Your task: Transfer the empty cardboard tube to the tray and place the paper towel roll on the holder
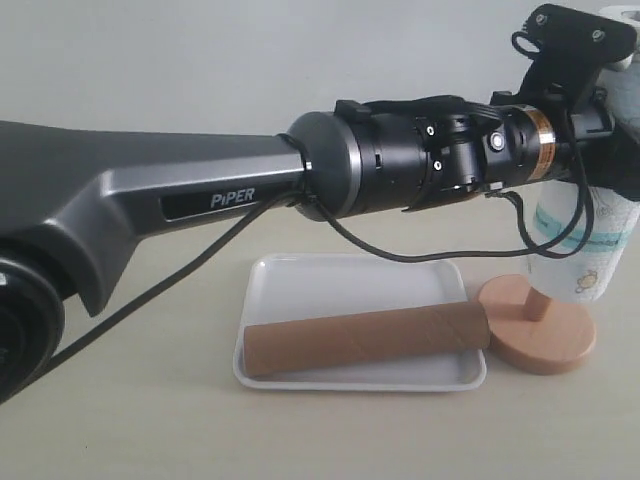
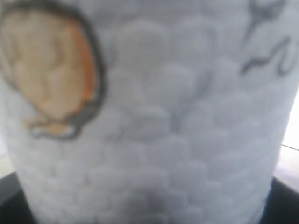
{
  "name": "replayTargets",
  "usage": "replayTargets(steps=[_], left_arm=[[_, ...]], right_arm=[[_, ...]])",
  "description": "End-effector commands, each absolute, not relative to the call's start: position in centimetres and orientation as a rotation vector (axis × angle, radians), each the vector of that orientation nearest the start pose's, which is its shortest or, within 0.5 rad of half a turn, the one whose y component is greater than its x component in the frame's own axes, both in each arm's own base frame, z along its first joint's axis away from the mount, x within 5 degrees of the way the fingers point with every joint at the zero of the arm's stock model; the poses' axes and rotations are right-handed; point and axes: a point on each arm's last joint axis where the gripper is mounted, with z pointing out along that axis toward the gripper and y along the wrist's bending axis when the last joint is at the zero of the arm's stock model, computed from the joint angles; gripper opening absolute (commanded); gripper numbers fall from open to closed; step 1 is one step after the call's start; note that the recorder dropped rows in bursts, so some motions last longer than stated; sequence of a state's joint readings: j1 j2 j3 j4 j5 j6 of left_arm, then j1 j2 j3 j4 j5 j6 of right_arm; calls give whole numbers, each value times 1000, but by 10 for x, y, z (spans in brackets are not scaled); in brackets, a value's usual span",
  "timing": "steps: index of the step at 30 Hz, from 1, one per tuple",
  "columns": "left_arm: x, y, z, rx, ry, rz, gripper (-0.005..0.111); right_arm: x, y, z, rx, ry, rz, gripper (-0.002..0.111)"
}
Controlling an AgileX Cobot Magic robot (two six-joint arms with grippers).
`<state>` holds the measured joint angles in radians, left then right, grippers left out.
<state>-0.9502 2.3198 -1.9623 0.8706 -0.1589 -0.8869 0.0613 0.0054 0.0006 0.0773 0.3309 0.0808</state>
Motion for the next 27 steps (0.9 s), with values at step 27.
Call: replayTargets(steps=[27], left_arm=[[318,-443,209,907,1610,-881,15]], right_arm=[[54,5,184,68,1807,172,0]])
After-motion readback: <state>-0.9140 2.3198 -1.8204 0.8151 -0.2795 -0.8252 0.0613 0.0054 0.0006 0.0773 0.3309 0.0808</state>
